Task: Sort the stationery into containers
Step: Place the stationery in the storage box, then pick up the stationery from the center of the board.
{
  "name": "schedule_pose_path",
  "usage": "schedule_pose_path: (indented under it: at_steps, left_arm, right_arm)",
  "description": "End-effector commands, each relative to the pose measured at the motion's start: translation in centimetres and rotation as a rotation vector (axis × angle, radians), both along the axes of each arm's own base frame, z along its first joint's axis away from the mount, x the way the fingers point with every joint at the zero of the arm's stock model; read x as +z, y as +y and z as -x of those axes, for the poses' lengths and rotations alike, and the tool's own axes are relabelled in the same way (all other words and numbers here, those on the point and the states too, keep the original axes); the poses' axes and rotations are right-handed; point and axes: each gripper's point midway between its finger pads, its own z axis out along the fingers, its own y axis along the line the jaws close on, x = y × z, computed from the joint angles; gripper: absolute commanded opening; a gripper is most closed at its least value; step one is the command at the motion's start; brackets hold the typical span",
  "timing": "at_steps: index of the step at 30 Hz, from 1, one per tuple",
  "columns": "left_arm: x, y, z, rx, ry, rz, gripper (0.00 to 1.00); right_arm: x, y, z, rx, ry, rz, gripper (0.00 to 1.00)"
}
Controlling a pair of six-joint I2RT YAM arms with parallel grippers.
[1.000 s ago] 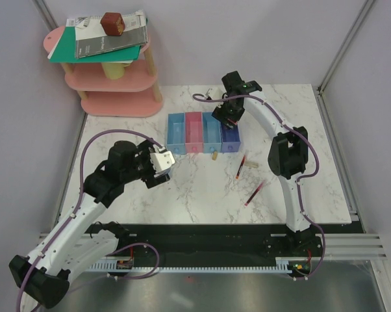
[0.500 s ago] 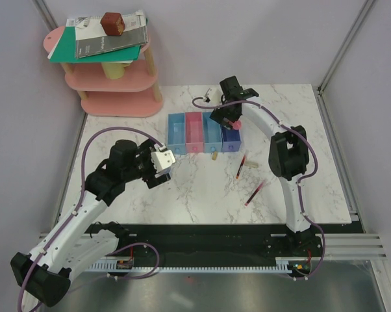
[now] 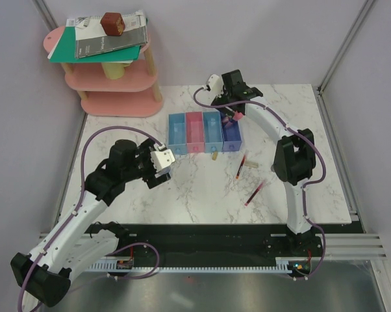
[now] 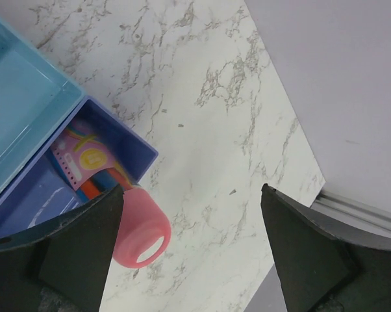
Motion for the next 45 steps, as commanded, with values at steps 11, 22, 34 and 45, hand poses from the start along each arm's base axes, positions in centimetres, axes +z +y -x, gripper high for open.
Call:
schedule_pose_path:
  at_steps: [11, 22, 34, 45]
  left_arm:
    - [0.3, -0.3, 0.3, 0.008, -0.005, 0.056, 0.99]
    - [-4.8, 1.1, -1.1, -0.002, 0.031, -0.045, 1.00]
    - [-7.9, 2.4, -6.4, -0.026, 0.293, 0.003, 0.98]
    - [-8.2, 0.8, -7.3, -0.161, 0.480, -0.006, 0.94]
  right_arm:
    - [6.9, 0.2, -0.6, -0.033, -0.172, -0.055, 0.95]
    - [15.3, -1.4, 4.6, -0.062, -0.274, -0.176, 0.95]
    - [13.4, -6.4, 16.6, -0.035, -0.115, -0.121, 0.96]
    - [12.0, -8.2, 19.0, -0.057, -0.087, -0.073, 0.96]
